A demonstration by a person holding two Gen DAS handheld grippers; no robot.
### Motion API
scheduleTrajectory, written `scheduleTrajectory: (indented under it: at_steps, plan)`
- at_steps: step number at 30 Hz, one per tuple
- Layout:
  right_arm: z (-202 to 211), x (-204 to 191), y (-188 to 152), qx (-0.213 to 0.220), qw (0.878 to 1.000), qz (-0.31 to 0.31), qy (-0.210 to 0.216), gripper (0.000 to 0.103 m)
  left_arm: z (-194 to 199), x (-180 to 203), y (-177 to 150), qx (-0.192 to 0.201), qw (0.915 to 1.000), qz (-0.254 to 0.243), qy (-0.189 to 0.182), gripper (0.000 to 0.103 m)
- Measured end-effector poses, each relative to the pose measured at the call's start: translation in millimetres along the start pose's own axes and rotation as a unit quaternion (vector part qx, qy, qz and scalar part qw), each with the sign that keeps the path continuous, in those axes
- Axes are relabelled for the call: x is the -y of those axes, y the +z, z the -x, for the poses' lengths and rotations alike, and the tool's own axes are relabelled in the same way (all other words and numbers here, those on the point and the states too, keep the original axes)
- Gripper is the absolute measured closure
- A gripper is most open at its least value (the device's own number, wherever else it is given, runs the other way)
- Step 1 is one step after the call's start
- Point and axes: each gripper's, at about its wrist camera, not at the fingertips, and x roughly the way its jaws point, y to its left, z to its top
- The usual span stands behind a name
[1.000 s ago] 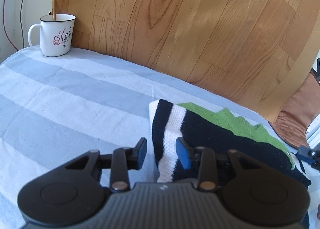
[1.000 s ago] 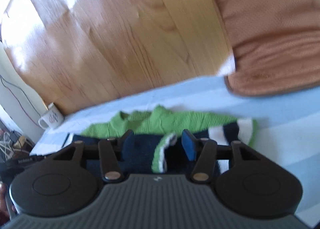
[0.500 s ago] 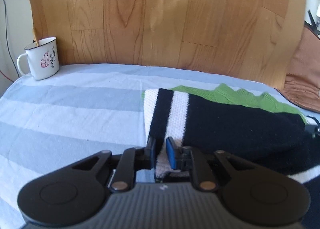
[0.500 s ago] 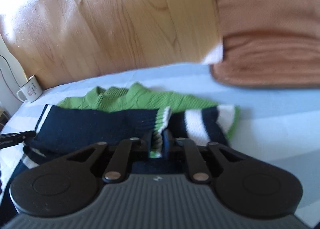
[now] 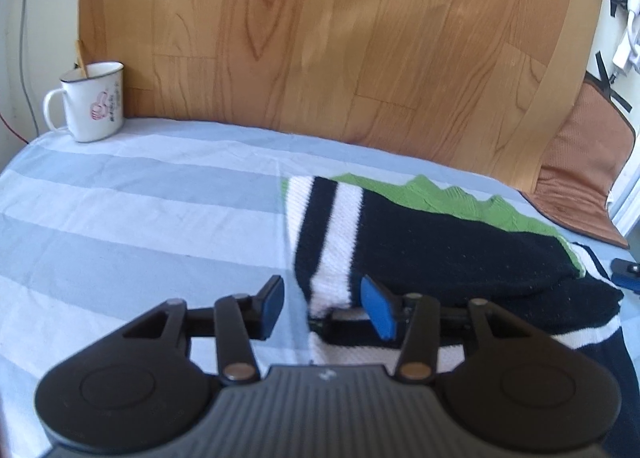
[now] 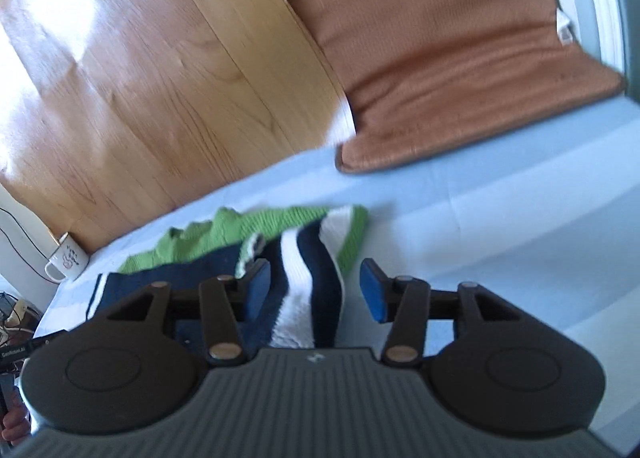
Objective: Fold small clothes
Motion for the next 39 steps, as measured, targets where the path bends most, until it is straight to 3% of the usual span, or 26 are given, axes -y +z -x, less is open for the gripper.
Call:
scheduleTrajectory:
  at_steps: [5, 7, 8, 9, 11, 12, 13, 15, 16, 17, 20, 23, 30, 36, 39]
  plan:
    - [-28, 10, 13, -0.007, 1.000, -0.022, 0.008, 0.043, -12, 8, -3, -0.014, 0.9999, 0.003, 0.000, 0.060]
    - [-41, 9, 13, -0.024, 0.999, -0.030, 0.031, 0.065, -15, 10, -3, -0.017, 0.9998, 0.003, 0.002, 0.060]
    - [-41, 4, 14, -0.016, 0.999, -0.014, 0.034, 0.089, -16, 11, -4, -0.016, 0.9999, 0.000, 0.003, 0.061]
    - [-35, 0, 16, 0.009, 0.999, -0.006, 0.051, 0.089, -17, 12, -4, -0.015, 0.9999, -0.004, 0.005, 0.061]
    - [-15, -2, 18, 0.083, 0.991, 0.009, 0.105, 0.089, -19, 12, -4, -0.012, 0.9999, -0.007, 0.008, 0.062]
    - [-12, -4, 19, 0.101, 0.989, 0.026, 0.107, 0.089, -21, 12, -5, -0.012, 0.9999, -0.006, 0.009, 0.062]
    - [-17, -6, 19, 0.097, 0.990, 0.044, 0.087, 0.089, -24, 11, -5, -0.016, 0.9998, -0.004, 0.010, 0.062]
    - [-40, -4, 16, 0.041, 0.996, 0.064, 0.041, 0.087, -28, 13, -7, -0.018, 0.9997, -0.008, 0.015, 0.061]
    - [-51, -1, 14, 0.010, 0.997, 0.066, 0.022, 0.084, -28, 15, -8, -0.018, 0.9996, -0.015, 0.019, 0.061]
    - [-51, 3, 13, 0.007, 0.998, 0.052, 0.020, 0.078, -27, 17, -9, -0.017, 0.9994, -0.020, 0.021, 0.061]
    - [-22, 5, 17, 0.059, 0.998, 0.018, 0.025, 0.061, -21, 18, -12, -0.021, 0.9993, -0.024, 0.017, 0.061]
    - [3, -4, 18, 0.077, 0.996, 0.022, 0.040, 0.059, -7, 15, -14, -0.018, 0.9995, -0.025, 0.010, 0.060]
    - [12, -52, 18, 0.043, 0.991, 0.092, 0.086, 0.059, 20, 4, -9, 0.009, 0.9999, -0.003, 0.009, 0.060]
    - [2, -80, -1, 0.001, 0.986, 0.106, 0.126, 0.059, 33, -7, -30, -0.005, 0.9999, 0.013, -0.005, 0.061]
    - [-12, -78, -20, -0.037, 0.988, 0.109, 0.106, 0.059, 40, -10, -47, -0.013, 0.9998, 0.009, -0.008, 0.061]
